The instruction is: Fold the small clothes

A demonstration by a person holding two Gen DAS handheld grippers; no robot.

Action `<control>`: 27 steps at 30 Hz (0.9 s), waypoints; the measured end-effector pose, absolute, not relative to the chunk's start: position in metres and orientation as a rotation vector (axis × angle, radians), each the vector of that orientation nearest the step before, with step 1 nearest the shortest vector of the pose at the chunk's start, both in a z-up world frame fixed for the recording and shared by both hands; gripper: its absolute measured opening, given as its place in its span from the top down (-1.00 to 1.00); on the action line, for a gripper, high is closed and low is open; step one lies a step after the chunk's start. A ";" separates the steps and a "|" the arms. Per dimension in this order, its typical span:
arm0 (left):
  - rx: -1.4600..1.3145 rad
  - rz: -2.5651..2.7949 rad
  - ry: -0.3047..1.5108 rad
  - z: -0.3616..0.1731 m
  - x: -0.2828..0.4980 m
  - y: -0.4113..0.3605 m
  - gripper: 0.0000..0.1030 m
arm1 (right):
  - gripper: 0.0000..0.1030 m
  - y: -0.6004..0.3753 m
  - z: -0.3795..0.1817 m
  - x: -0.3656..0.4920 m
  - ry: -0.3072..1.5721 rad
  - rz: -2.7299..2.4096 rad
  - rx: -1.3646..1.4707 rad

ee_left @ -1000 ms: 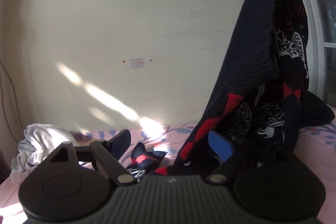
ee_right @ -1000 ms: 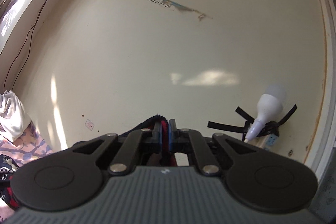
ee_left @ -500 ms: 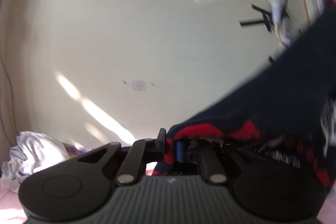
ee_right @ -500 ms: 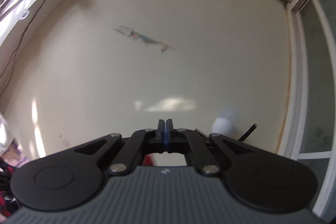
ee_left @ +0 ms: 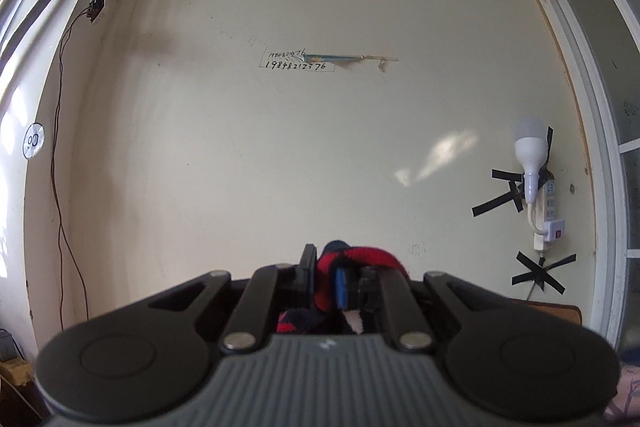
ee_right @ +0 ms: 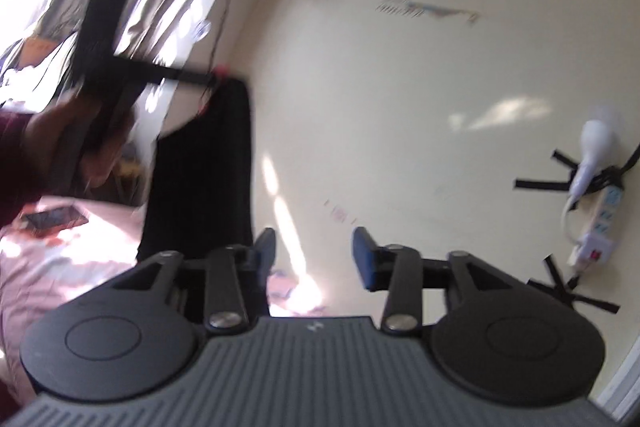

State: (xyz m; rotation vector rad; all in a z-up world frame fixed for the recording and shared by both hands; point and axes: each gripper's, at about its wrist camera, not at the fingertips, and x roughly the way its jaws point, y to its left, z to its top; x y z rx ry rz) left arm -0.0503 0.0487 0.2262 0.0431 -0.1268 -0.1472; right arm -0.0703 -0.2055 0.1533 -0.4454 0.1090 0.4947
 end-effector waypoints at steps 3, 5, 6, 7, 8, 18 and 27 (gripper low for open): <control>0.056 -0.134 -0.153 0.235 -0.061 0.053 0.83 | -0.33 -0.175 0.103 -0.067 0.162 0.562 -0.624; 0.059 -0.121 -0.164 0.239 -0.073 0.059 0.83 | -0.32 -0.162 0.080 -0.059 0.173 0.532 -0.750; 0.064 -0.111 -0.167 0.240 -0.077 0.060 0.83 | -0.31 -0.160 0.076 -0.052 0.176 0.524 -0.778; 0.070 -0.103 -0.169 0.240 -0.080 0.061 0.83 | -0.31 -0.161 0.074 -0.045 0.179 0.520 -0.791; 0.078 -0.097 -0.171 0.241 -0.083 0.062 0.83 | -0.31 -0.166 0.074 -0.044 0.178 0.512 -0.782; 0.127 -0.026 -0.192 0.247 -0.122 0.071 0.83 | -0.33 -0.177 0.067 0.014 0.166 0.461 -0.792; 0.094 0.075 -0.249 0.276 -0.157 0.105 0.83 | 0.77 -0.182 0.149 0.017 0.071 0.361 -0.477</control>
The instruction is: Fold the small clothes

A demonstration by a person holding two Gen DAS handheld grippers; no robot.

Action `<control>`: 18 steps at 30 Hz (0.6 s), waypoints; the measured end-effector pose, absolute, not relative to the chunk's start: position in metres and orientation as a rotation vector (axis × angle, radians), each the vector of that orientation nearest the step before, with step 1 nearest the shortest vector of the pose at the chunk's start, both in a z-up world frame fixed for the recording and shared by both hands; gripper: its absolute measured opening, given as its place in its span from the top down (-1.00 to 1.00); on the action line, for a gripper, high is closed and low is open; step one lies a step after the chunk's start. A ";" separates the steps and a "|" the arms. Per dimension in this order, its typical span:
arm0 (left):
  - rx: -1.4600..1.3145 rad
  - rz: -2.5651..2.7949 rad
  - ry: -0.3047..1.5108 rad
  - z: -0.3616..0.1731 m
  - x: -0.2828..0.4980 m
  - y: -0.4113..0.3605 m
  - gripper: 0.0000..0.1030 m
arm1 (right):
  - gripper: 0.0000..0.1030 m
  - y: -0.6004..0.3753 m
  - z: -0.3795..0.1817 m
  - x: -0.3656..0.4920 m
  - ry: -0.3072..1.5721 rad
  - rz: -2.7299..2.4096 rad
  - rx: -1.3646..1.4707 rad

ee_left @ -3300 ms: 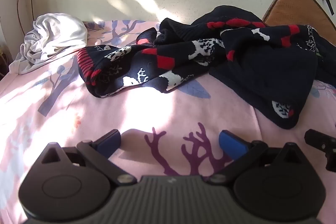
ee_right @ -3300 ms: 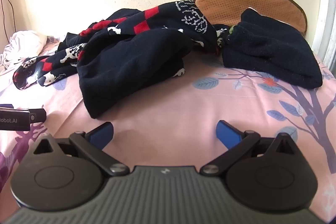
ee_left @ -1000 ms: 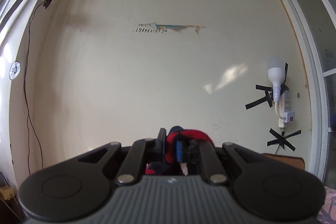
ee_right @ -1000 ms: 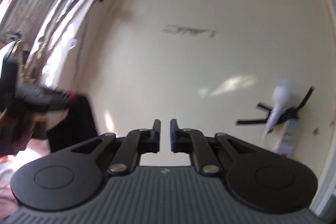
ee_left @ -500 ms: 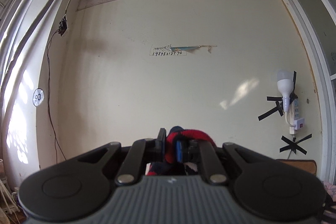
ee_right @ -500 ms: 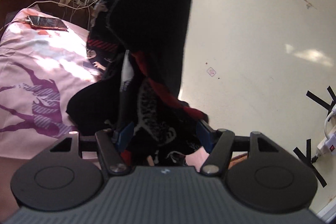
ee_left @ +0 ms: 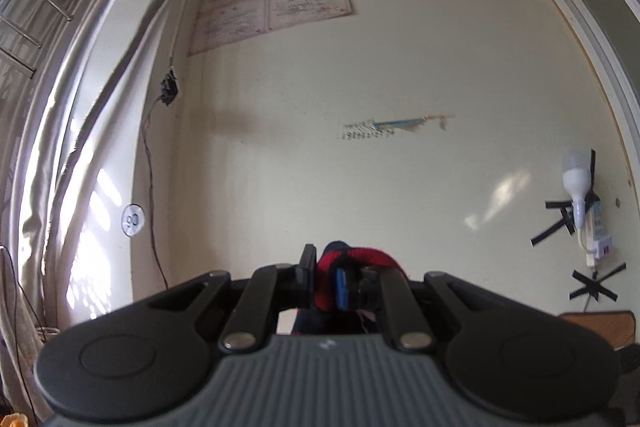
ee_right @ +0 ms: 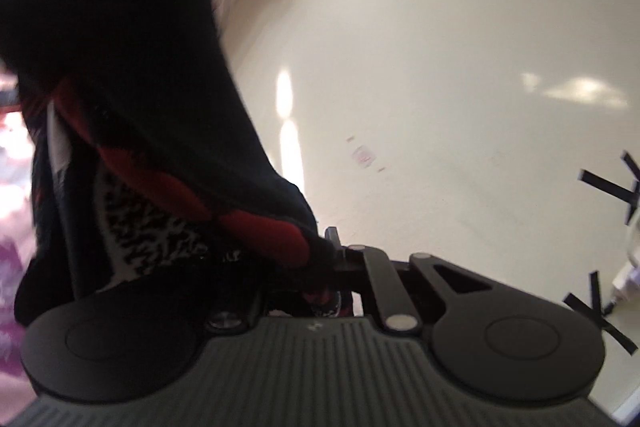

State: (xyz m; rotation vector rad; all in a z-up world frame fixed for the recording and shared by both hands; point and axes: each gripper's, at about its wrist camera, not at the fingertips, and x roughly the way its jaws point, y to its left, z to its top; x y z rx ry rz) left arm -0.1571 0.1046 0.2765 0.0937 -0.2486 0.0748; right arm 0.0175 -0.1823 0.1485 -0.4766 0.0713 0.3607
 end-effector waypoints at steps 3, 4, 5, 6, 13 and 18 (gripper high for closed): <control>0.041 0.059 -0.311 0.306 -0.176 0.123 0.83 | 0.76 -0.222 0.226 -0.018 -0.059 0.316 -0.301; 0.033 0.051 -0.337 0.315 -0.183 0.126 0.83 | 0.76 -0.235 0.256 -0.035 -0.095 0.332 -0.245; 0.028 0.046 -0.361 0.324 -0.189 0.127 0.83 | 0.76 -0.243 0.280 -0.050 -0.119 0.346 -0.211; 0.027 0.035 -0.385 0.333 -0.195 0.127 0.83 | 0.76 -0.247 0.298 -0.063 -0.142 0.352 -0.193; 0.008 -0.057 -0.364 0.369 -0.192 0.135 0.82 | 0.75 -0.267 0.374 -0.113 -0.189 0.352 -0.112; -0.026 -0.073 -0.232 0.354 -0.146 0.145 0.82 | 0.75 -0.263 0.350 -0.068 -0.014 0.371 -0.080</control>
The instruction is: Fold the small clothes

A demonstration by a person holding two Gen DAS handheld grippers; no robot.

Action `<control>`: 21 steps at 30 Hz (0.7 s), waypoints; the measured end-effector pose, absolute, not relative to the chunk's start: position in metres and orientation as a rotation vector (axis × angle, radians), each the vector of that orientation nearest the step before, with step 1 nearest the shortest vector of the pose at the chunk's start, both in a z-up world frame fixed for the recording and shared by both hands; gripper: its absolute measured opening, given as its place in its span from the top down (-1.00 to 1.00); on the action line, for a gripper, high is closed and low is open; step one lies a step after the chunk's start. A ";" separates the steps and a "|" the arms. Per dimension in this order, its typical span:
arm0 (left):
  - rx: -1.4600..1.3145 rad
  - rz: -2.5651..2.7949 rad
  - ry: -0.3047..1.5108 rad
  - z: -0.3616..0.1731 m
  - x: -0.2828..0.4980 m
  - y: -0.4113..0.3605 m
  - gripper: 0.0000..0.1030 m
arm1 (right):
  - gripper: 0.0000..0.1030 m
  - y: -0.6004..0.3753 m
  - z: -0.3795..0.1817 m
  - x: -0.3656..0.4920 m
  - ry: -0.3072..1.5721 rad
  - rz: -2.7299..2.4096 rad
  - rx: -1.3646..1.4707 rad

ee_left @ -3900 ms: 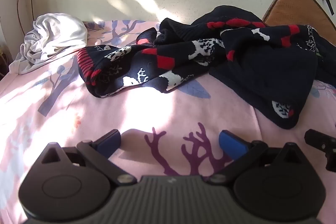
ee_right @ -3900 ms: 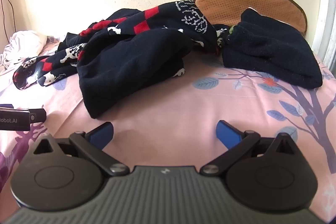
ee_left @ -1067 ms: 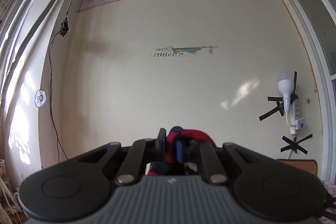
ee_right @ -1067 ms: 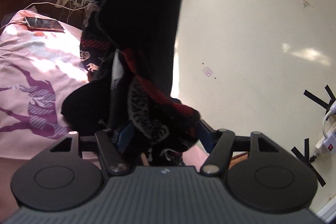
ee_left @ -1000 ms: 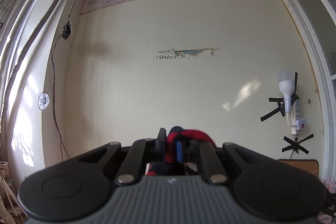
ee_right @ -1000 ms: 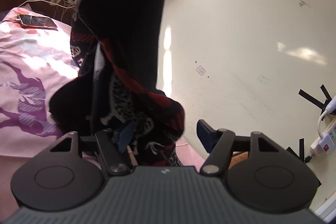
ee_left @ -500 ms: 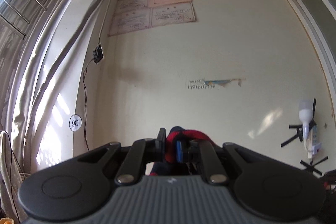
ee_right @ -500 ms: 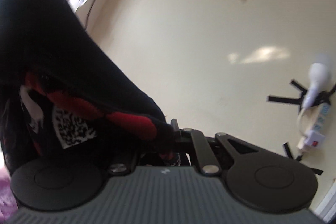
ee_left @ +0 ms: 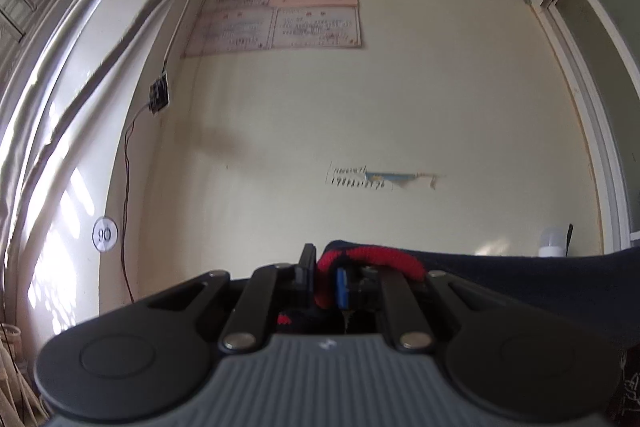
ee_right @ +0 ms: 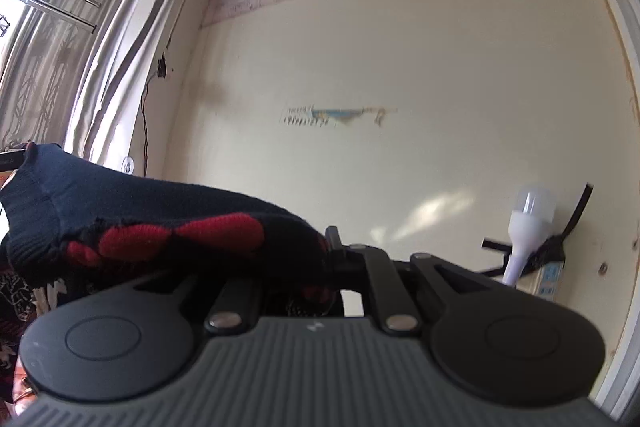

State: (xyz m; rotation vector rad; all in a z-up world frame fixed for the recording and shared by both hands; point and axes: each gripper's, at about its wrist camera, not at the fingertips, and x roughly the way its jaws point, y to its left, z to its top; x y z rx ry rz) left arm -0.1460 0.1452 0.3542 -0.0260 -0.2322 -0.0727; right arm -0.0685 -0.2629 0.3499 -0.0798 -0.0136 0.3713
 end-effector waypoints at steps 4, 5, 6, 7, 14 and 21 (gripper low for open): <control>-0.031 -0.091 -0.070 0.324 -0.079 0.138 0.82 | 0.75 -0.268 0.304 -0.026 0.144 0.343 -0.043; -0.032 -0.101 -0.025 0.314 -0.057 0.133 0.82 | 0.75 -0.270 0.292 -0.007 0.191 0.324 -0.025; -0.030 -0.108 0.021 0.302 -0.034 0.127 0.82 | 0.75 -0.273 0.280 0.010 0.227 0.302 -0.011; -0.022 -0.113 0.070 0.288 -0.008 0.118 0.82 | 0.75 -0.276 0.262 0.035 0.277 0.266 0.012; 0.018 -0.023 0.634 0.100 0.181 0.061 0.65 | 0.21 -0.293 0.074 0.184 0.745 -0.100 -0.140; -0.079 -0.151 0.665 0.066 0.165 0.092 0.61 | 0.22 -0.272 0.061 0.128 0.736 0.239 -0.132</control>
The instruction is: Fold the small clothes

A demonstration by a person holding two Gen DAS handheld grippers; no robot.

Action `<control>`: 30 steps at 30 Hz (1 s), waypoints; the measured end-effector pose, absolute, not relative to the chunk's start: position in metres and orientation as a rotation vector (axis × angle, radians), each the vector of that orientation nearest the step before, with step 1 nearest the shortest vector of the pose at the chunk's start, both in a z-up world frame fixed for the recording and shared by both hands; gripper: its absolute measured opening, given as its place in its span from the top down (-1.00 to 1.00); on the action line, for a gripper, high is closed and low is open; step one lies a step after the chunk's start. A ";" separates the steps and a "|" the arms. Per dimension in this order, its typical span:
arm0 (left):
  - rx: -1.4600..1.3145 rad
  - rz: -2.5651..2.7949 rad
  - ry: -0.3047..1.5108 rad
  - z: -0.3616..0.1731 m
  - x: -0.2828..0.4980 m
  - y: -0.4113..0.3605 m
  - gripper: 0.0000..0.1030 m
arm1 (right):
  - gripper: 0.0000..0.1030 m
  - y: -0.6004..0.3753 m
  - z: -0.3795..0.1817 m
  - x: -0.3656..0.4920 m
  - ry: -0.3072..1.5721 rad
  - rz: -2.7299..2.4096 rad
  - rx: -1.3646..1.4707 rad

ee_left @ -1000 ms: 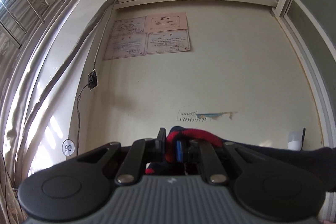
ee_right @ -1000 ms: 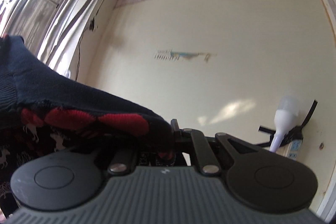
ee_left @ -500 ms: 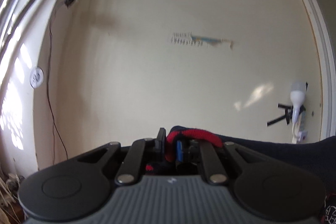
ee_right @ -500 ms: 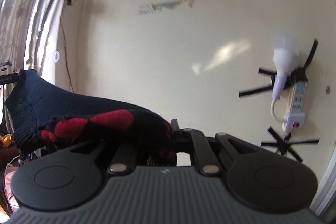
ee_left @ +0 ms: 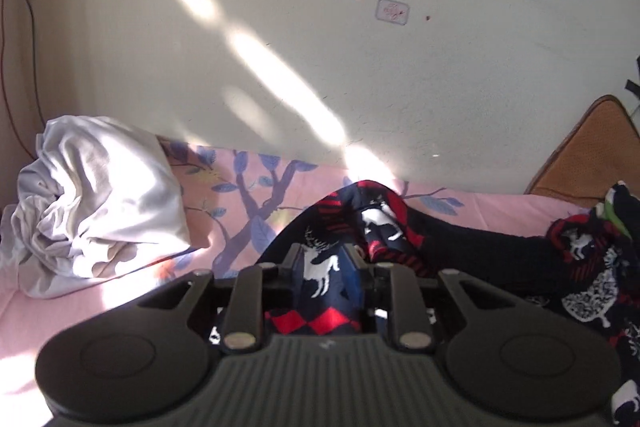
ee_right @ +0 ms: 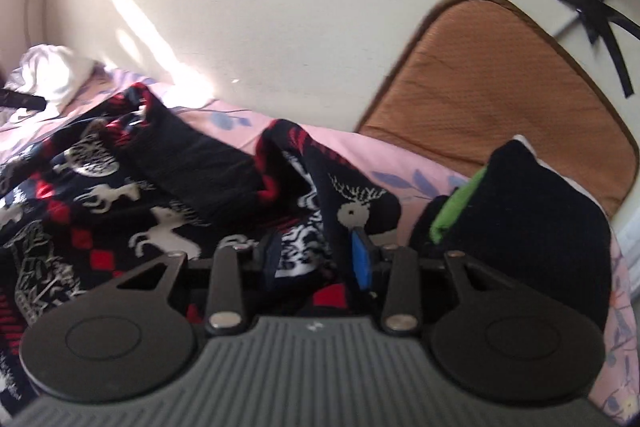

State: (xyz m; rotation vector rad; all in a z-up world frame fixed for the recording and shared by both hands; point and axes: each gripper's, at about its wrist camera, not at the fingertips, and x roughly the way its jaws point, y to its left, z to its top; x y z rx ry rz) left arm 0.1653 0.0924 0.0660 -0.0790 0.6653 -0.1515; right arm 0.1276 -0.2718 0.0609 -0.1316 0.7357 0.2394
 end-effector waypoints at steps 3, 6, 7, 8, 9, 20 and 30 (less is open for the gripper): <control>-0.058 -0.271 0.728 0.072 0.177 0.069 0.56 | 0.37 -0.273 0.058 0.148 0.745 0.292 -0.037; 0.002 -0.364 0.846 0.055 0.191 0.034 0.55 | 0.50 -0.260 0.073 0.141 0.622 0.308 -0.105; 0.016 -0.385 0.880 0.046 0.195 0.027 0.55 | 0.49 -0.257 0.079 0.136 0.574 0.345 -0.121; 0.020 -0.406 0.913 0.037 0.200 0.021 0.55 | 0.48 -0.255 0.079 0.134 0.559 0.392 -0.110; 0.014 -0.431 0.943 0.030 0.205 0.017 0.55 | 0.49 -0.250 0.079 0.137 0.582 0.425 -0.096; -0.162 -0.351 0.776 0.028 0.302 -0.028 0.52 | 0.42 -0.263 0.034 0.292 0.594 0.132 -0.030; -0.056 -0.187 0.612 0.067 0.204 0.082 -0.27 | 0.21 -0.309 0.073 0.181 0.479 0.213 0.029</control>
